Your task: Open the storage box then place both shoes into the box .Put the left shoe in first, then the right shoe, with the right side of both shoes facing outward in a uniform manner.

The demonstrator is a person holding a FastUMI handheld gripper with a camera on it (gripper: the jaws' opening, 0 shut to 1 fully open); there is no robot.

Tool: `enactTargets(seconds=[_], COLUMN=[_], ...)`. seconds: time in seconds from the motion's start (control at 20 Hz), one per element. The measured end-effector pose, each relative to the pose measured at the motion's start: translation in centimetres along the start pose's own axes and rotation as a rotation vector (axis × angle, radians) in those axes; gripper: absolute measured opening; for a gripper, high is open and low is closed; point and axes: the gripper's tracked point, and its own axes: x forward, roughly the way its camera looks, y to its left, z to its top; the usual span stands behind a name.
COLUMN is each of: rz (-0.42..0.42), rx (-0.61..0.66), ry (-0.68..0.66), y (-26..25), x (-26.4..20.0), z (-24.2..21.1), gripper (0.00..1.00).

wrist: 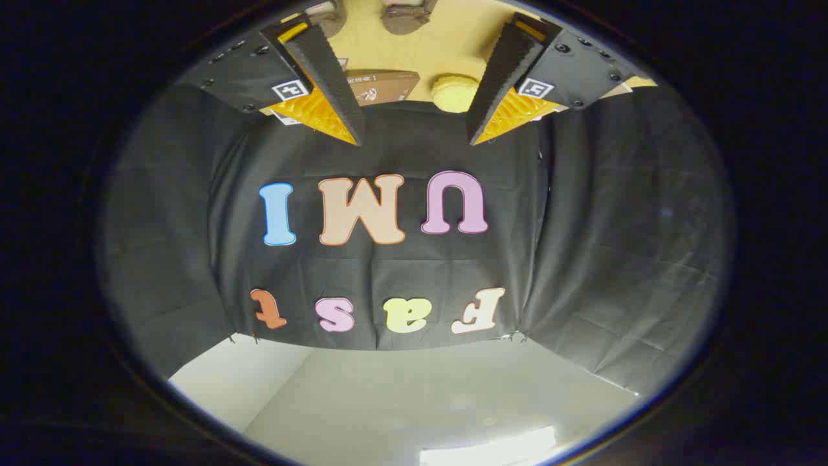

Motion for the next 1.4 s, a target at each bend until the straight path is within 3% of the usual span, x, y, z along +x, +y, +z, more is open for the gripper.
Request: enactTargets(seconds=[1.0, 1.4], rz=[0.071, 0.209], rx=[-0.015, 0.141], ry=[0.010, 0.128], y=[0.4, 3.7], x=[-0.5, -0.2], z=[-1.4, -5.8], gripper=[1.00, 1.00])
